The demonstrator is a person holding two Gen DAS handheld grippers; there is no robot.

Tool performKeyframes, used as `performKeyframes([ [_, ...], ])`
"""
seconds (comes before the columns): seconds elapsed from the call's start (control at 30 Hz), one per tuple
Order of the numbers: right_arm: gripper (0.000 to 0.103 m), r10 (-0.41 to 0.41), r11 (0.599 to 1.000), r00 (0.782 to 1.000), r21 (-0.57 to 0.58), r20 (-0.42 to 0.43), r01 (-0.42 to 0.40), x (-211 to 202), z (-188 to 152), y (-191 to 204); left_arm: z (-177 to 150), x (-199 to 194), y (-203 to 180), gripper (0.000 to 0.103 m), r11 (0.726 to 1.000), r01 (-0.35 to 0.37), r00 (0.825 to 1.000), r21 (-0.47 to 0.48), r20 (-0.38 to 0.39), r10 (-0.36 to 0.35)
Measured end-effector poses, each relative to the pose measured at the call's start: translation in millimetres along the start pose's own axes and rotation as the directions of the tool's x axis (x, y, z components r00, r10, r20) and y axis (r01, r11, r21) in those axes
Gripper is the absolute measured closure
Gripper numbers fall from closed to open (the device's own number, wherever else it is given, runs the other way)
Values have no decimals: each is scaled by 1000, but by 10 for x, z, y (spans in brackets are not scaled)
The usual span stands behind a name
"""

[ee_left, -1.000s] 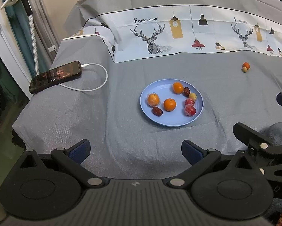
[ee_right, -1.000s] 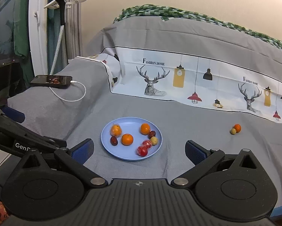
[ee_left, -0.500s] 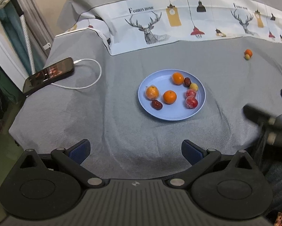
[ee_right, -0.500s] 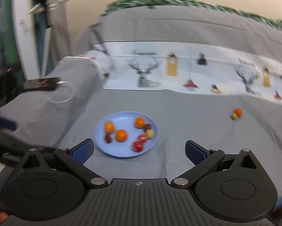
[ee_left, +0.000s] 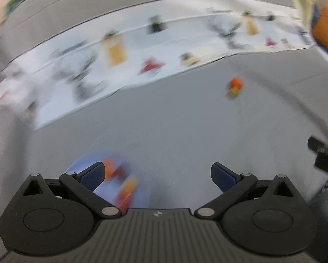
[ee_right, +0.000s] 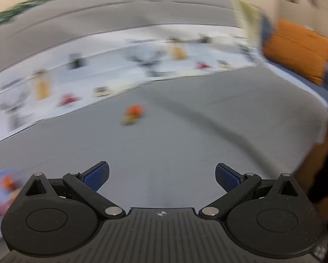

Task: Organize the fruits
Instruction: 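Move both open tools toward the last mandarin and yellow fruit, then grasp the small yellow fruit with the left tool while the right tool grasps the mandarin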

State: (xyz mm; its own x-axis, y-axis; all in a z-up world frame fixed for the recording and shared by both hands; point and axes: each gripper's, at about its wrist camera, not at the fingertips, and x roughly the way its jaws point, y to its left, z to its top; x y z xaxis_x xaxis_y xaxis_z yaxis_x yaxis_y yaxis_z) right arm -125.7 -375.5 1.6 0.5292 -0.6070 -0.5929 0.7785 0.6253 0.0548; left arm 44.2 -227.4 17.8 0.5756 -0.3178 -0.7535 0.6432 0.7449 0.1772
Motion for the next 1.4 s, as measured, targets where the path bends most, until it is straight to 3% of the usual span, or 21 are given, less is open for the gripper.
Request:
performKeyframes([
  [0.1, 1, -139, 984, 990, 112, 10, 137, 510, 71, -154, 435, 615, -470, 0, 997, 67, 997, 48, 28, -68],
  [0.17, 1, -183, 969, 983, 168, 0, 180, 902, 123, -184, 689, 1068, -778, 0, 993, 80, 997, 82, 9, -81],
  [0.3, 1, -189, 968, 982, 165, -19, 190, 1584, 160, -189, 1047, 1856, -1196, 0, 989, 105, 994, 104, -36, -102],
  [0.4, 1, -200, 965, 974, 153, -103, 214, 1893, 105, -166, 1150, 2299, -1339, 0, 986, 119, 992, 115, -55, -113],
  [0.5, 1, -140, 973, 984, 170, -113, 158, 2044, 114, -76, 1203, 2660, -1406, 0, 987, 99, 993, 128, -83, -89],
  [0.67, 1, -122, 991, 990, 41, -65, 125, 2345, 219, 173, 1292, 2853, -1122, 0, 989, 112, 993, 99, -56, -107],
  [0.8, 1, -43, 998, 998, -51, -51, 40, 2604, 330, 317, 1374, 2932, -862, 0, 989, 111, 993, 100, -45, -107],
  [0.9, 1, 23, 994, 1000, -104, -21, -25, 2746, 425, 415, 1444, 2916, -818, 0, 979, 121, 993, 165, -24, -119],
  [1.0, 1, 47, 989, 999, -137, -17, -49, 2915, 548, 490, 1474, 2846, -850, 0, 946, 180, 983, 271, -18, -182],
  [1.07, 1, 62, 984, 998, -169, -13, -63, 2987, 608, 541, 1477, 2794, -840, 1, 937, 168, 984, 307, 6, -179],
  [1.23, 2, 119, 967, 993, -228, -3, -117, 3105, 706, 705, 1514, 2759, -580, 1, 951, 194, 981, 240, -23, -194],
  [1.27, 7, 129, 965, 992, -232, 0, -125, 3111, 713, 721, 1520, 2762, -544, 1, 952, 195, 981, 236, -32, -193],
  [1.3, 23, 147, 964, 989, -225, 9, -142, 3112, 732, 722, 1519, 2763, -519, 1, 952, 194, 981, 235, -36, -191],
  [1.33, 31, 162, 965, 987, -214, 18, -154, 3103, 758, 713, 1515, 2755, -502, 1, 953, 194, 981, 234, -36, -190],
  [1.37, 52, 155, 967, 988, -209, 24, -147, 3087, 767, 701, 1514, 2752, -495, 1, 953, 198, 980, 232, -39, -194],
  [1.4, 60, 124, 970, 992, -213, 30, -115, 3073, 774, 687, 1507, 2755, -501, 0, 952, 206, 979, 225, -47, -201],
])
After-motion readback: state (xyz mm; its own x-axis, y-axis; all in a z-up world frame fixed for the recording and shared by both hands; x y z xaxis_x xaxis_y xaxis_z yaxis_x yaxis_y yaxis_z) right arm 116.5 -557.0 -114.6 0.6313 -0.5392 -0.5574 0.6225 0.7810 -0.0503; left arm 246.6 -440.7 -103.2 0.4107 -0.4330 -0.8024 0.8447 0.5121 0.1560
